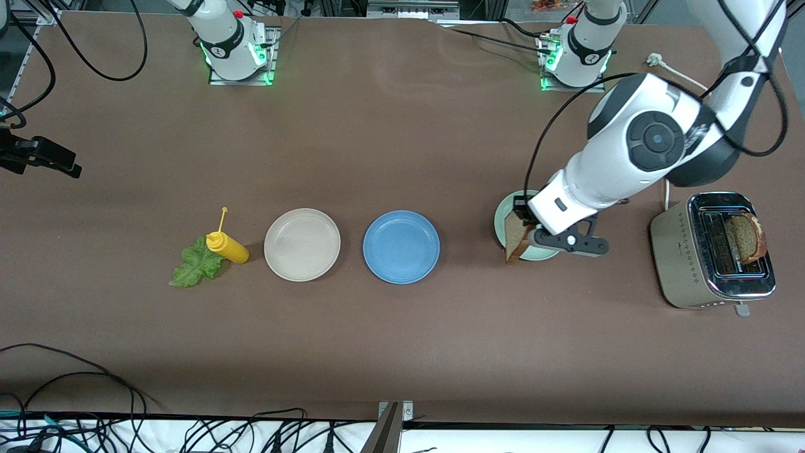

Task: Make sandwich in blue plate with both arms
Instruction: 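Lift the bread slice up out of the toaster with the left gripper, then carry the bread slice over the blue plate with the left gripper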

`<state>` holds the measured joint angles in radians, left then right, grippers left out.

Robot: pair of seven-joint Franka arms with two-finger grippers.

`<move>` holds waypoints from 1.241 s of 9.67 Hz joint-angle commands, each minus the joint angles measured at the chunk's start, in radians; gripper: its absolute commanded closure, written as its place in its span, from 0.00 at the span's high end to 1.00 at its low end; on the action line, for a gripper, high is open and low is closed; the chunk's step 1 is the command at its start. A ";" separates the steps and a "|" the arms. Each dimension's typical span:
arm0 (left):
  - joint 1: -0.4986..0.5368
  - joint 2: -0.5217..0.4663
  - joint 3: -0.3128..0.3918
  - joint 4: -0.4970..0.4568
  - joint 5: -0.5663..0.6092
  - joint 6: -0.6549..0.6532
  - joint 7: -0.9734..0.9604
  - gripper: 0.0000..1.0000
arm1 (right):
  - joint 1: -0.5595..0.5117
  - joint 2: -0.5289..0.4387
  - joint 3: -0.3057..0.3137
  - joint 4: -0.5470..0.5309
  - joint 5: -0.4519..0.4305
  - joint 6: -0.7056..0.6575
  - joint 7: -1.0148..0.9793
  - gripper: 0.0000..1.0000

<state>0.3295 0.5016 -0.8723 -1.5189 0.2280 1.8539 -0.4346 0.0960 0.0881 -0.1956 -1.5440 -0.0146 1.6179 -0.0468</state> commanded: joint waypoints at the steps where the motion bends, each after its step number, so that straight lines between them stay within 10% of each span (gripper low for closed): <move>1: -0.033 0.090 -0.072 0.020 -0.003 0.089 -0.099 0.00 | -0.002 -0.005 -0.001 0.012 -0.013 -0.016 -0.007 1.00; 12: -0.232 0.336 -0.090 0.022 -0.009 0.442 -0.271 0.00 | -0.004 -0.005 -0.001 0.012 -0.013 -0.016 -0.007 1.00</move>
<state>0.1631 0.8180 -0.9646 -1.5191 0.2279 2.2920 -0.6911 0.0943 0.0864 -0.1971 -1.5438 -0.0147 1.6177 -0.0468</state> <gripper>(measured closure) 0.907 0.000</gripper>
